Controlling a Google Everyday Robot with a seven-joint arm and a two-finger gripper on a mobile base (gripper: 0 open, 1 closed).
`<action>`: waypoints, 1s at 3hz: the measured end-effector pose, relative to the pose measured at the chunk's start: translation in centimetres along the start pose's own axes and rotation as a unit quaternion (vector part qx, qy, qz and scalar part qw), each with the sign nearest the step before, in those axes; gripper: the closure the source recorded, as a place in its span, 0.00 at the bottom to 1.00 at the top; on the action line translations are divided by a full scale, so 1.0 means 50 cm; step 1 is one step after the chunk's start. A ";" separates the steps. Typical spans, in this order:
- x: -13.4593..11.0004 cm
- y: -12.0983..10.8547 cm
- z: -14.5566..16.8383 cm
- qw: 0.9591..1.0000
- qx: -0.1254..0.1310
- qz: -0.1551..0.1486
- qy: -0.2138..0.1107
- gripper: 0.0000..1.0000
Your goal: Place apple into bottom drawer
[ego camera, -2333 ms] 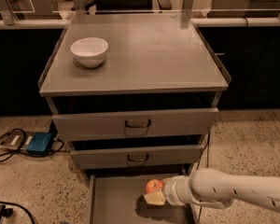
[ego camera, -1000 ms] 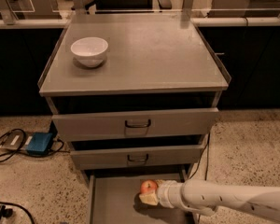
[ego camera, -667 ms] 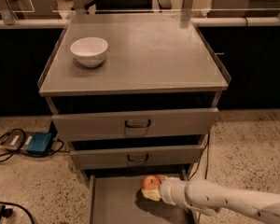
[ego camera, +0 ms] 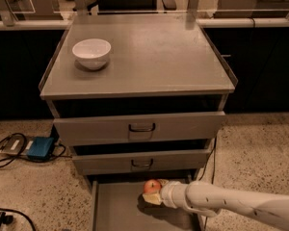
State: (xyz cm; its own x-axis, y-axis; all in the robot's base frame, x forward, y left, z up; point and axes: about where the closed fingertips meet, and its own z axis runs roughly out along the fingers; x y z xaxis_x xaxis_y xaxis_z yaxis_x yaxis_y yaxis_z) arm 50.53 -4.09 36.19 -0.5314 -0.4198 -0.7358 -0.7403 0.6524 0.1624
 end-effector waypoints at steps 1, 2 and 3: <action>0.039 -0.024 0.104 1.000 -0.013 0.004 0.010 1.00; 0.121 -0.052 0.188 1.000 -0.009 0.016 0.008 1.00; 0.160 -0.064 0.222 1.000 -0.007 0.022 0.001 1.00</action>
Offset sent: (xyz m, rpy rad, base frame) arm 0.0309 0.0129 -0.1563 0.0105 0.0573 -0.0275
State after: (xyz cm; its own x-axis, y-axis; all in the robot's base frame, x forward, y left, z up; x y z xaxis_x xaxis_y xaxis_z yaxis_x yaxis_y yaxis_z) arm 53.20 -2.53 22.52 -0.5642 -0.3918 -0.7268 -0.7215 0.6620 0.2032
